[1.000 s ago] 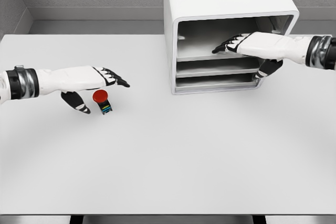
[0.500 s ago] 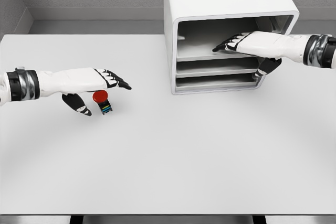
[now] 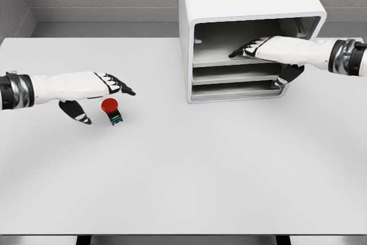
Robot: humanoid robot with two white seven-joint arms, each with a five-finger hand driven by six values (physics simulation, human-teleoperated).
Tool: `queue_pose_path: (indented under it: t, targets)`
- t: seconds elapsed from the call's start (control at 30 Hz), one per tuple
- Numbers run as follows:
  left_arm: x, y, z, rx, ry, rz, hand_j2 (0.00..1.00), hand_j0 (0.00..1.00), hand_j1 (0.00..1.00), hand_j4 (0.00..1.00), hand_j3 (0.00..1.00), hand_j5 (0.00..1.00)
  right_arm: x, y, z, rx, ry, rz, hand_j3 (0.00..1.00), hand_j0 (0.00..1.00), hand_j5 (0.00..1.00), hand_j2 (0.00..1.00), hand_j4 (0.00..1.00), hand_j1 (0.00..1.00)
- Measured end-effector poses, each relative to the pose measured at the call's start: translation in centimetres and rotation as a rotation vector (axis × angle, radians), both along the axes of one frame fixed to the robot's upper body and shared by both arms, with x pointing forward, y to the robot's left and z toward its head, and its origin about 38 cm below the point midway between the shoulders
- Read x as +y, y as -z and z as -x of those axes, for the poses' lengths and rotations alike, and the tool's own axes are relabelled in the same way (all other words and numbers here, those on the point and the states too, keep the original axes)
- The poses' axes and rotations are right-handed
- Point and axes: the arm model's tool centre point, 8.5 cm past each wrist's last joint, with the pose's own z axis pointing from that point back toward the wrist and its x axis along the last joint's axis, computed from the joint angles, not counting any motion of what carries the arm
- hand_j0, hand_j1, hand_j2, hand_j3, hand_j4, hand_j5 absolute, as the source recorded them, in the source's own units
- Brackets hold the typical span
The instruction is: Slide open multi-storey tabletop storage cabinets and put open load switch and slide close multi-storey tabletop storage cabinets
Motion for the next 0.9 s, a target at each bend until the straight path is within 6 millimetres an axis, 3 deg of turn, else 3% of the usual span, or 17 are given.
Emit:
queue_pose_path:
  t: [0.17, 0.3, 0.53, 0.77, 0.8, 0.87, 0.9]
  targets:
    - [0.2, 0.3, -0.2, -0.027, -0.004, -0.051, 1.0, 1.0, 1.0, 1.0, 1.0, 1.0, 0.1, 0.3, 0.1, 0.01, -0.003, 0.0, 1.0, 1.0, 1.0, 1.0, 1.0, 1.0]
    - [0.0, 1.7, -0.9, -0.026, -0.017, -0.08, 1.0, 1.0, 1.0, 1.0, 1.0, 1.0, 0.1, 0.4, 0.2, 0.008, -0.006, 0.007, 1.0, 1.0, 1.0, 1.0, 1.0, 1.0]
    - [-1.3, 2.9, -1.3, -0.013, -0.006, -0.073, 1.0, 1.0, 1.0, 1.0, 1.0, 1.0, 0.2, 0.3, 0.6, -0.034, -0.044, 0.064, 1.0, 1.0, 1.0, 1.0, 1.0, 1.0]
    - [-1.5, 3.2, -1.4, -0.006, -0.007, -0.071, 1.0, 1.0, 1.0, 1.0, 1.0, 1.0, 1.6, -0.4, 2.0, -0.05, -0.129, 0.04, 1.0, 1.0, 1.0, 1.0, 1.0, 1.0]
    - [-1.5, 3.3, -1.4, -0.005, -0.008, -0.071, 0.99, 0.99, 0.99, 0.99, 0.99, 0.99, 1.7, -0.6, 2.2, -0.049, -0.142, 0.032, 1.0, 1.0, 1.0, 1.0, 1.0, 1.0]
    - [-1.5, 3.3, -1.4, -0.003, -0.008, -0.07, 0.83, 0.83, 0.83, 0.83, 0.83, 0.83, 2.0, -0.7, 2.6, -0.048, -0.167, 0.022, 1.0, 1.0, 1.0, 1.0, 1.0, 1.0]
    - [-1.6, 3.3, -1.4, -0.002, -0.008, -0.069, 0.8, 0.8, 0.8, 0.8, 0.8, 0.8, 2.1, -0.8, 2.7, -0.048, -0.175, 0.019, 1.0, 1.0, 1.0, 1.0, 1.0, 1.0]
